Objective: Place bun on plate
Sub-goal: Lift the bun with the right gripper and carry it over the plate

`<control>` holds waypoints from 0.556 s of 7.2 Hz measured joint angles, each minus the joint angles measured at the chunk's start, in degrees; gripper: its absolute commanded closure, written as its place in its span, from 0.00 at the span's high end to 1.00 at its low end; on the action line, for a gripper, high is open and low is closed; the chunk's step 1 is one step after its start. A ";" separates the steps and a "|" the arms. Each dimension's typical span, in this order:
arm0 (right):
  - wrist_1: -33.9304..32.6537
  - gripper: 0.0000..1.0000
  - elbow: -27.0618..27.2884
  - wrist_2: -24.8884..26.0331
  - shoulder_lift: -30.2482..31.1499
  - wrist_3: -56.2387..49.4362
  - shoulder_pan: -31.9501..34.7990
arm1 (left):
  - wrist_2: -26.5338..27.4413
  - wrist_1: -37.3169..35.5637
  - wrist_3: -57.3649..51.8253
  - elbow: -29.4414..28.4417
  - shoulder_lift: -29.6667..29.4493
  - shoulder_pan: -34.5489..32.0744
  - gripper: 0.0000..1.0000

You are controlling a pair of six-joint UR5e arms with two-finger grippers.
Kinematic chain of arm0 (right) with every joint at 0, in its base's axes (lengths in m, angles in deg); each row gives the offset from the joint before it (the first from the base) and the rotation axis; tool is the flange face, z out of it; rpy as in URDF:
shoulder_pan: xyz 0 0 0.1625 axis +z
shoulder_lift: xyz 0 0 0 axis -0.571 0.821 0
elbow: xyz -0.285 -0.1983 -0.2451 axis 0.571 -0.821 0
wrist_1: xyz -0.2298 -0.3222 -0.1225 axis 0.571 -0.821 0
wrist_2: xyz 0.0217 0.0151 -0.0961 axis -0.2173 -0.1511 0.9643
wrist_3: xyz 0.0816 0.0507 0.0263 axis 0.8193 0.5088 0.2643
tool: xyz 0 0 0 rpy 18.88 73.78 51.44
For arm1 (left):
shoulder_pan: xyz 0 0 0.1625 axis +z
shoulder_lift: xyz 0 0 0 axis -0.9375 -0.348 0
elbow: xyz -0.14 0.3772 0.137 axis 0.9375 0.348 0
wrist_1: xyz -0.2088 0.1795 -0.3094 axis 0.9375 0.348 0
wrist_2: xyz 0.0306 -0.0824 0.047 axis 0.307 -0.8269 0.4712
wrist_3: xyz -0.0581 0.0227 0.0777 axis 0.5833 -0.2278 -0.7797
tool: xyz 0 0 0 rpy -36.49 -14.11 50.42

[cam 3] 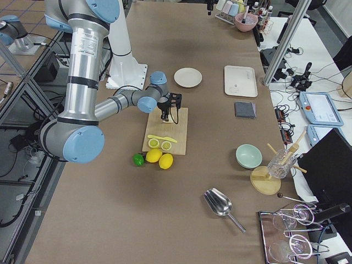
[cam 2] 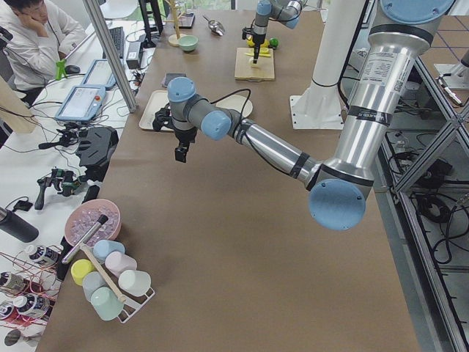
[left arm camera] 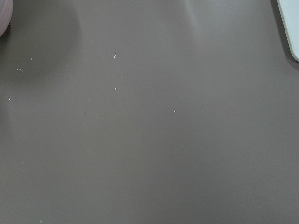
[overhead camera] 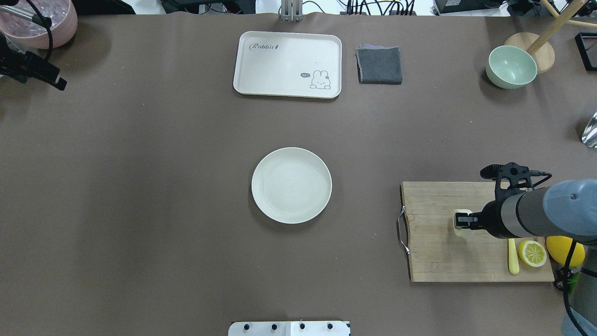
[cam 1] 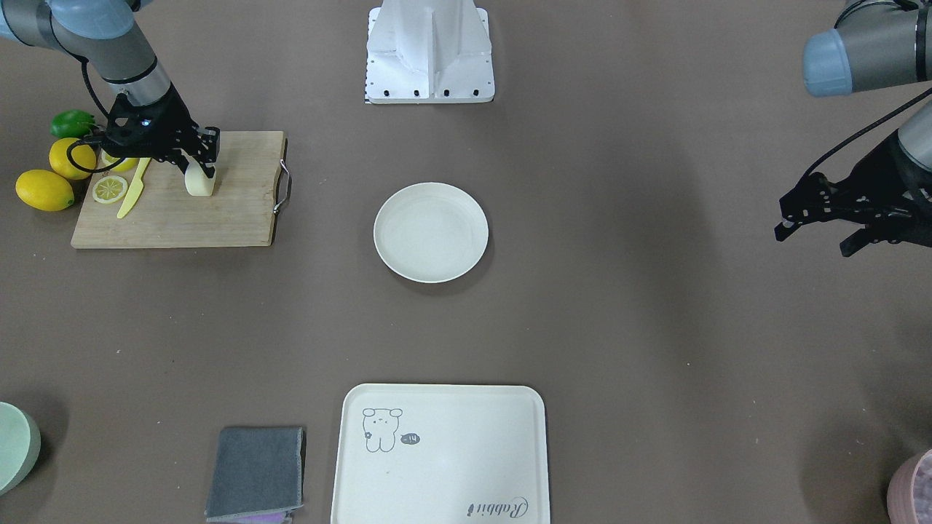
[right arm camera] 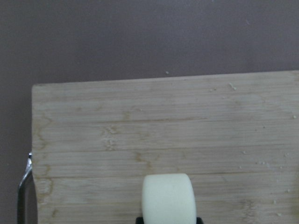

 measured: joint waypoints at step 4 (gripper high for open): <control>-10.87 0.37 0.06 -2.64 -13.67 1.05 2.81 | -0.07 -0.24 0.00 0.01 0.13 -0.16 0.98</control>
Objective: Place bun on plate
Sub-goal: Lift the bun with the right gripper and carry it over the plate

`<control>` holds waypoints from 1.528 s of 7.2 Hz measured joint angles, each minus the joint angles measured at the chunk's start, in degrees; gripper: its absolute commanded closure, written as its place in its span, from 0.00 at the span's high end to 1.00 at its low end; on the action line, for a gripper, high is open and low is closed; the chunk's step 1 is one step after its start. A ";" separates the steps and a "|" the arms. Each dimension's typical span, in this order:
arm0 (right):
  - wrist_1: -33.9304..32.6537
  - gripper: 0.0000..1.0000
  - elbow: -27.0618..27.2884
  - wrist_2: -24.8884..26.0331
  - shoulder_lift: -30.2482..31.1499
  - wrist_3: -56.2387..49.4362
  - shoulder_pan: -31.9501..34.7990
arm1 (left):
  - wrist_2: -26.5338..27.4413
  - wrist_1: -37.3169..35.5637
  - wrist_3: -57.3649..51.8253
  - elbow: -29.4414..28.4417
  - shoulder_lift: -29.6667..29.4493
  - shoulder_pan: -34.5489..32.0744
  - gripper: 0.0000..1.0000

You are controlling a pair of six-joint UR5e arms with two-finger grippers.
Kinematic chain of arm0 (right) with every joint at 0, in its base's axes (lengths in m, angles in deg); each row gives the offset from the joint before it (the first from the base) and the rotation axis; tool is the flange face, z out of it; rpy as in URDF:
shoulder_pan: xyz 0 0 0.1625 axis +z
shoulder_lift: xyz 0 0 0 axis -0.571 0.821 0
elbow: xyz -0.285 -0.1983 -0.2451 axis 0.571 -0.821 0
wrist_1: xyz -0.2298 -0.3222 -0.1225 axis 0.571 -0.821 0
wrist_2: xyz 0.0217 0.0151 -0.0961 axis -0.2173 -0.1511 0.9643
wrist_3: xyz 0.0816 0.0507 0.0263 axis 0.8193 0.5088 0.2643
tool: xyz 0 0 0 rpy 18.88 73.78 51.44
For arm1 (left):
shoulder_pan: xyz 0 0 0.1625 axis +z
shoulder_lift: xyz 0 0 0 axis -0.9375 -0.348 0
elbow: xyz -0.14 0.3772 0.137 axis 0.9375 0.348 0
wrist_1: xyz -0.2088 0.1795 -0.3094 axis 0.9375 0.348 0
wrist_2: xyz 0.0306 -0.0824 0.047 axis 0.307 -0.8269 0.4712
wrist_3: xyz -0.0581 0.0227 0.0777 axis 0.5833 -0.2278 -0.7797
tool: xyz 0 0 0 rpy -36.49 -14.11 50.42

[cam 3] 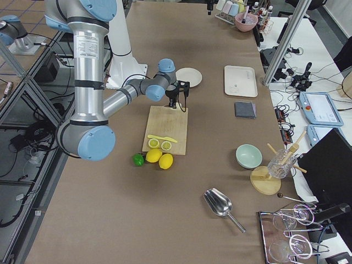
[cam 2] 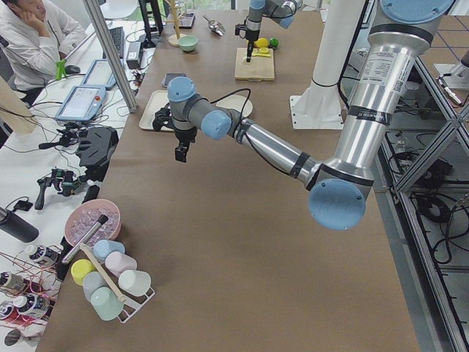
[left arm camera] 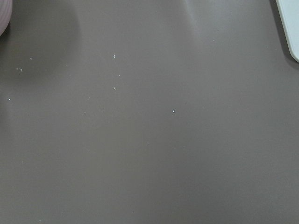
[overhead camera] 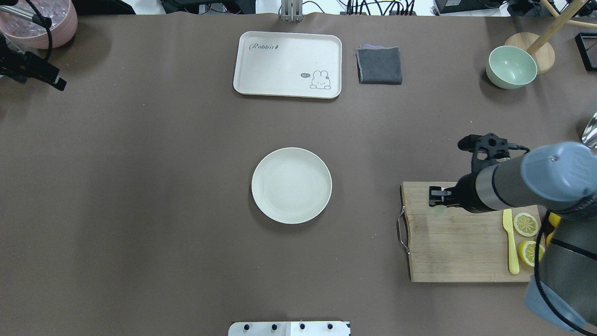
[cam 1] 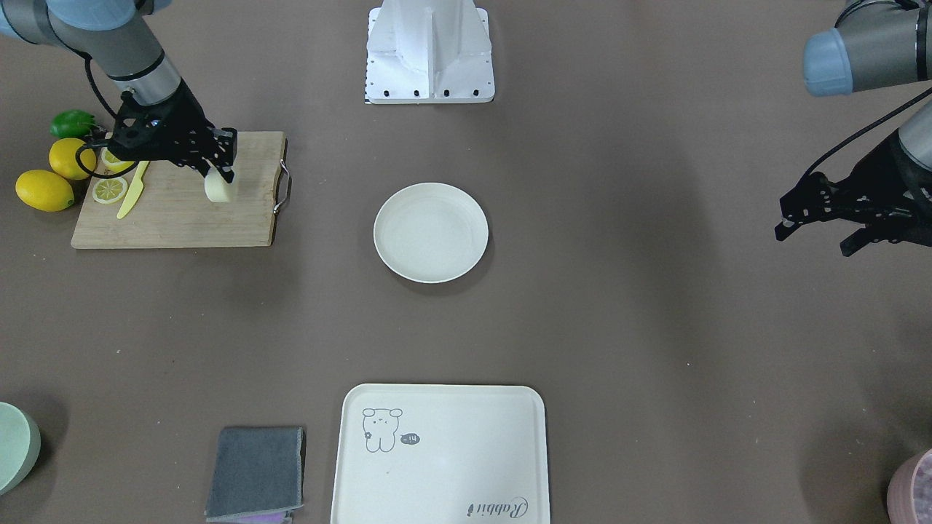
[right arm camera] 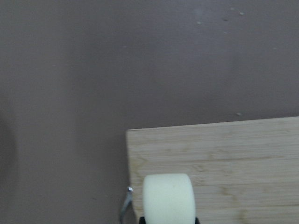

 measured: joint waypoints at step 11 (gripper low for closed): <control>-14.28 1.00 -22.24 10.19 -38.15 13.21 -8.63 | 0.07 -0.24 -0.92 -0.40 1.94 -2.39 0.98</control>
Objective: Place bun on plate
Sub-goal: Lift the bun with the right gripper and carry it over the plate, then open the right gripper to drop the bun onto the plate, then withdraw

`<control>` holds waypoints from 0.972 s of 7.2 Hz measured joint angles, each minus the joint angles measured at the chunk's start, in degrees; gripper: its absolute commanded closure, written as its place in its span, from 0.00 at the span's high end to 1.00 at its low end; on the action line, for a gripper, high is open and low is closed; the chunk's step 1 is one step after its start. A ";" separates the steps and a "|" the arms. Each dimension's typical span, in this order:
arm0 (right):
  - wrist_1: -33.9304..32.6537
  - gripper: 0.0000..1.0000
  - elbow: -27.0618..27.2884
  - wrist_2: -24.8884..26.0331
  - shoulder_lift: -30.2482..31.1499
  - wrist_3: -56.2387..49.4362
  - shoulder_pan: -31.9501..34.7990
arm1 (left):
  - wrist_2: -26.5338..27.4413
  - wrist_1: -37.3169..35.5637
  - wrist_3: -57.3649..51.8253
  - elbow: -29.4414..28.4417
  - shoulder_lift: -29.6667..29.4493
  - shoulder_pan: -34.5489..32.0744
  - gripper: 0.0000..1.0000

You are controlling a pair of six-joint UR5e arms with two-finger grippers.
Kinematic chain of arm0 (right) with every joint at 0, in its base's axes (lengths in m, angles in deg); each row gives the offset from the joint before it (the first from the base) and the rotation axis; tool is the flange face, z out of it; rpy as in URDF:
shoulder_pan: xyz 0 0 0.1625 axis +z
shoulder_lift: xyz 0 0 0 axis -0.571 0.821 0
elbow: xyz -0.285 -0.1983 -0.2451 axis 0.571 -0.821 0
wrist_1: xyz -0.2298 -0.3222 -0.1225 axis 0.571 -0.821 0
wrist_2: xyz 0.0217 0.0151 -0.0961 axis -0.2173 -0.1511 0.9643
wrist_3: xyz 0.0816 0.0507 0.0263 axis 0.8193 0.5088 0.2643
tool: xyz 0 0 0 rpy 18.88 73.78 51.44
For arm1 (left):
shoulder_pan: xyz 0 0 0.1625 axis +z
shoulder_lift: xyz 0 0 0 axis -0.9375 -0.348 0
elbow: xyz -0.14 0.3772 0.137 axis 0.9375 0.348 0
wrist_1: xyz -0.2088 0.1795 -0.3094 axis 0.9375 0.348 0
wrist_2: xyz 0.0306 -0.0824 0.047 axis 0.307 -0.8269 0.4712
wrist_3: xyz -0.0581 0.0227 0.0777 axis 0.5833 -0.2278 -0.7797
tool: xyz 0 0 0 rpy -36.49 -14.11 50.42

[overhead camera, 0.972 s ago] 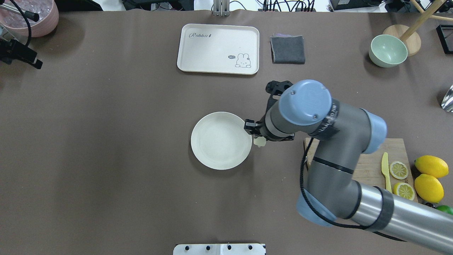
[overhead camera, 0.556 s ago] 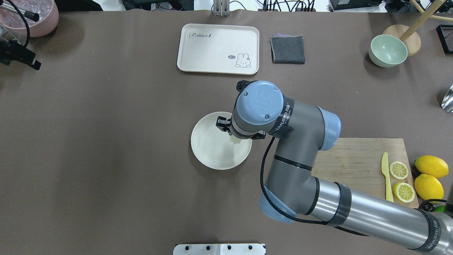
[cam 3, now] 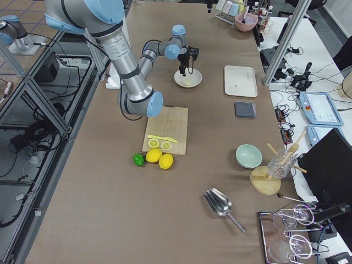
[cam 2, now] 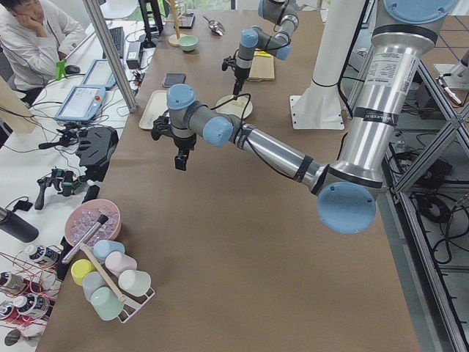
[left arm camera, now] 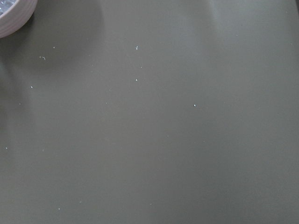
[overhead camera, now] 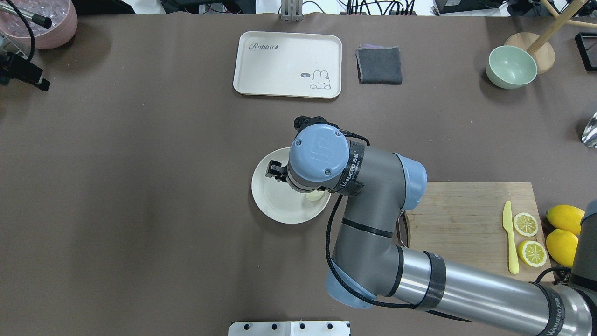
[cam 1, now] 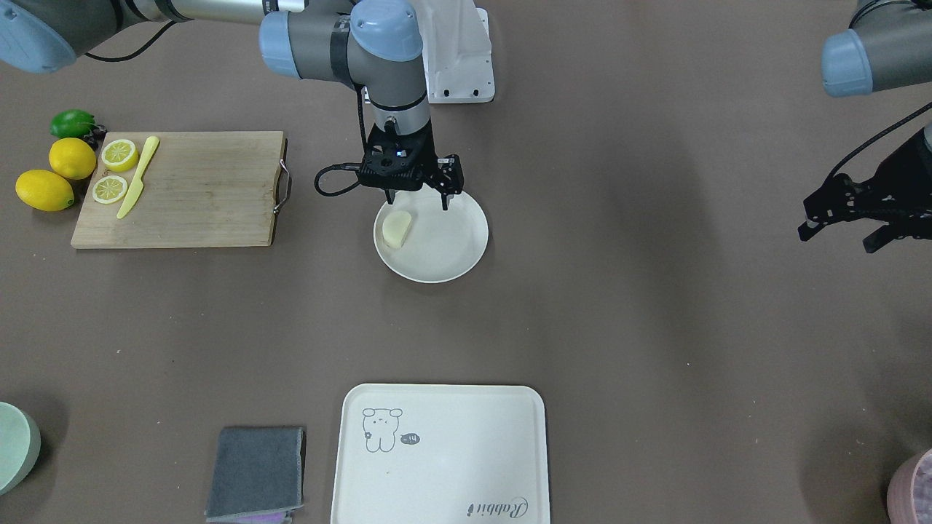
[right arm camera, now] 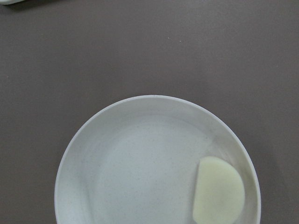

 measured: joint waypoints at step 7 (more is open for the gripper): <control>-6.78 1.00 11.58 -14.67 11.04 -18.21 19.37 | 0.02 -13.42 -36.19 -7.20 11.14 -20.48 0.98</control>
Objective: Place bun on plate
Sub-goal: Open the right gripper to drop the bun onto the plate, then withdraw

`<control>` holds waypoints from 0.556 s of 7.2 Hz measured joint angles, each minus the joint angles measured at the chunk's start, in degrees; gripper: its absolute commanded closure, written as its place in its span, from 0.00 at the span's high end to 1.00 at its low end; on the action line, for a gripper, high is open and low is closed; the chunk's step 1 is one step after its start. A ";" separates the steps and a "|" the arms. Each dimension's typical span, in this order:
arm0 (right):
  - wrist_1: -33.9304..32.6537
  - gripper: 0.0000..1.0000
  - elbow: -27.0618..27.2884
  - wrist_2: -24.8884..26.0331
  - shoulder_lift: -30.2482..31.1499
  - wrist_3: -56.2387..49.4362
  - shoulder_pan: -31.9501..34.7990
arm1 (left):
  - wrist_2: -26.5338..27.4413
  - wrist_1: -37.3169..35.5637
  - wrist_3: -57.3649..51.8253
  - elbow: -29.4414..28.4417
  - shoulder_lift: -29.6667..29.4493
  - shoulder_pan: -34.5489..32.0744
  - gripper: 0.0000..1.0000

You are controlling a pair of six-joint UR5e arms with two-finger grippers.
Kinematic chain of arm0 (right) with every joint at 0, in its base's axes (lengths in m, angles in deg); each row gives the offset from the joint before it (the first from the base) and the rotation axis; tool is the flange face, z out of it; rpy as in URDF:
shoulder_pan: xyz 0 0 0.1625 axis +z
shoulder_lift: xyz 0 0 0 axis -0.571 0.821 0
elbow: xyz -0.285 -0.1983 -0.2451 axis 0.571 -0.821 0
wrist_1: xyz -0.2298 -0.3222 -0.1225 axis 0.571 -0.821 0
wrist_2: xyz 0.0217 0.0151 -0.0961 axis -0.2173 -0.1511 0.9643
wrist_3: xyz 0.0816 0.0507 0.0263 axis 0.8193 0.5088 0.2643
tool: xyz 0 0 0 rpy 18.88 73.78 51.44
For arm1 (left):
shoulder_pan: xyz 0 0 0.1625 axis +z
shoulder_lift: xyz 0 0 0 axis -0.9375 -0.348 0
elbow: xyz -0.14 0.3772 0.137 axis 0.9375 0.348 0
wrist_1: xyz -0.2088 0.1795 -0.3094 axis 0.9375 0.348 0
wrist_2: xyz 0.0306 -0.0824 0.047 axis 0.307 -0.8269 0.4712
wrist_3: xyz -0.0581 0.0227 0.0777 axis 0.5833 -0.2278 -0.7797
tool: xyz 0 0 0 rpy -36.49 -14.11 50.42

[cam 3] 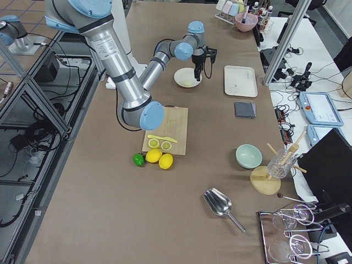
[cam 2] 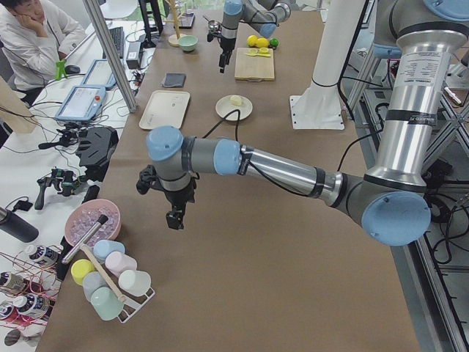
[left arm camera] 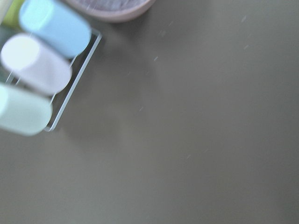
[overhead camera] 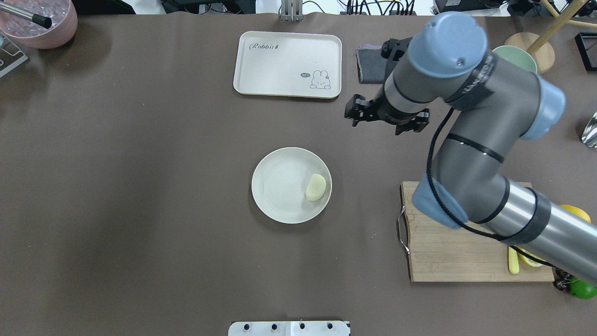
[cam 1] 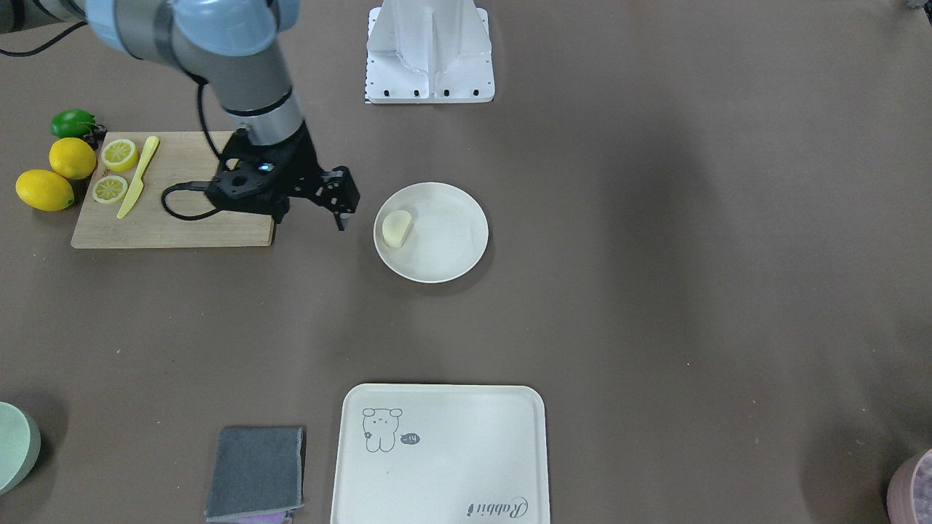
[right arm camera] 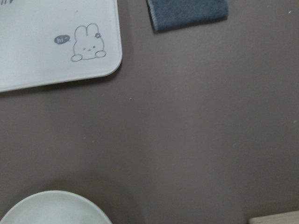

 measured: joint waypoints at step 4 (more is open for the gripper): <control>-0.44 1.00 0.77 -13.76 12.85 -25.08 18.46 | -0.37 8.66 9.33 -1.34 5.60 -1.40 0.98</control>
